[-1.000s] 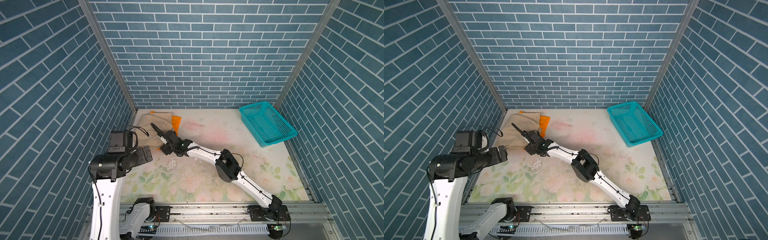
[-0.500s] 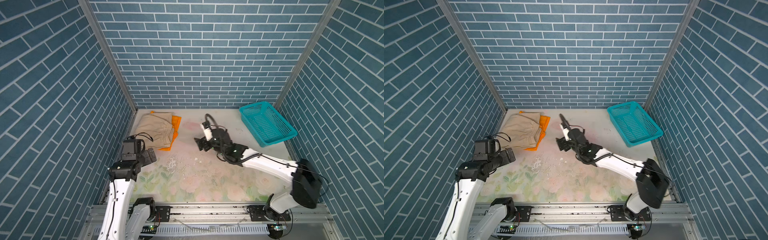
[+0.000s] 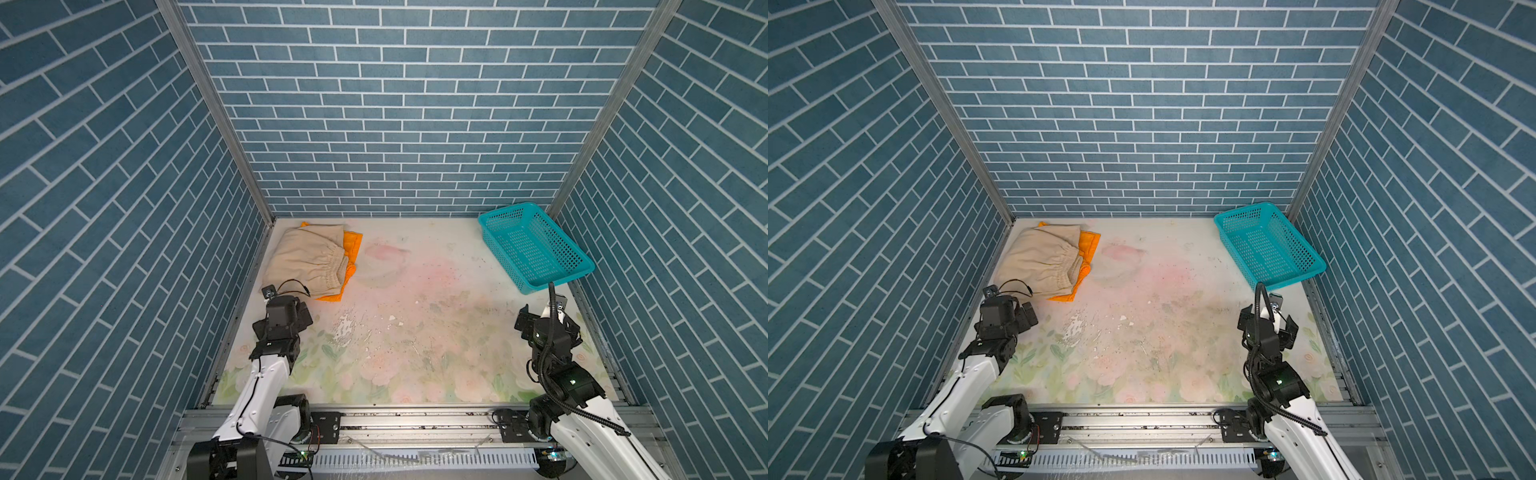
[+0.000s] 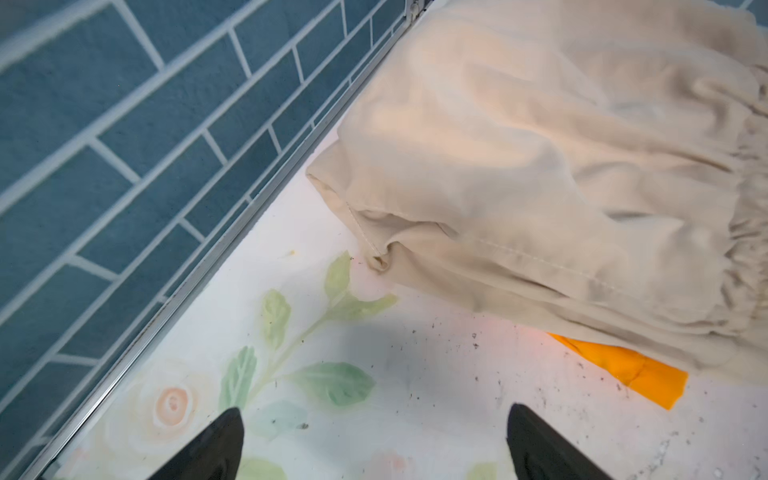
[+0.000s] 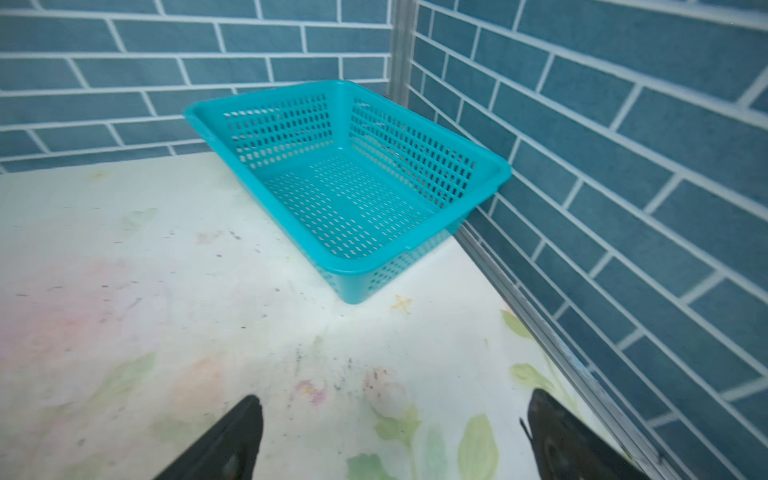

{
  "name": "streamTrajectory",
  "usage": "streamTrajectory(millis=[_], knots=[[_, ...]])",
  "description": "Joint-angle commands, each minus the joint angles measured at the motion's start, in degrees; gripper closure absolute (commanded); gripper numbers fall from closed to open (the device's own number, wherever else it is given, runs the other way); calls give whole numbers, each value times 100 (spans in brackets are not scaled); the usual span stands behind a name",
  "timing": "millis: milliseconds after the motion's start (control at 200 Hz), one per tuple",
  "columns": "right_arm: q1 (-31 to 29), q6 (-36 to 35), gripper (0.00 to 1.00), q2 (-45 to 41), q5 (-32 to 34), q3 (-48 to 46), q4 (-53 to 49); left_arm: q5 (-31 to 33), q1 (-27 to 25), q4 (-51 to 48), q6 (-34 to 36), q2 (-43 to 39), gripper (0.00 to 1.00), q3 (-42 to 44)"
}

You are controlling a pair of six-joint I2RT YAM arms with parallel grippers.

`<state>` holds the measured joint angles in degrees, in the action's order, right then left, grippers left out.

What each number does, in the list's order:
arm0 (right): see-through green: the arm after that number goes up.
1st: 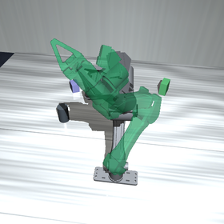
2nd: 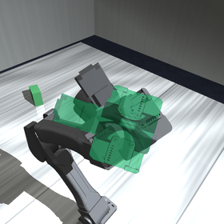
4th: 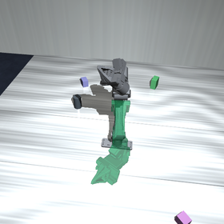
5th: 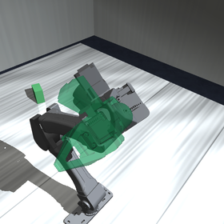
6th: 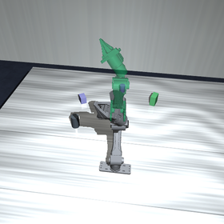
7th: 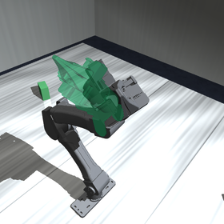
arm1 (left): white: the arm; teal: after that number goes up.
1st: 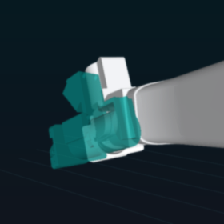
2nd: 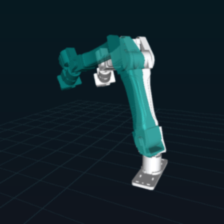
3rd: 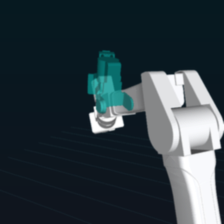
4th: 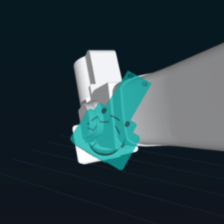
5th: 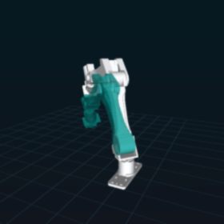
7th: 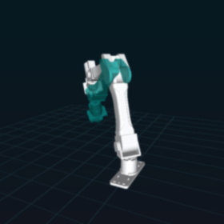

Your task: Fold and stack the shorts

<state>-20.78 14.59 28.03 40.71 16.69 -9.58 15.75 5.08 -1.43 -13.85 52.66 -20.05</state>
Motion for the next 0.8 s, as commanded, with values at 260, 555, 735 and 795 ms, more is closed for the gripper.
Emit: streamTrajectory(millis=[260,555,735,795], knots=[[1282,-1143,1,3698,-909,-156,4378,-1326,19,3218,639,1575,0,154],[1735,-1521,1,6200,-2724,-277,7889,-1707,-114,4919,1244,2946,0,-19],[1778,-1416,1,6038,-2735,6,7062,-1198,-733,5185,1845,3520,0,-213],[1792,-1387,1,6054,-2720,117,6889,-1206,-728,4986,1818,3489,0,-252]])
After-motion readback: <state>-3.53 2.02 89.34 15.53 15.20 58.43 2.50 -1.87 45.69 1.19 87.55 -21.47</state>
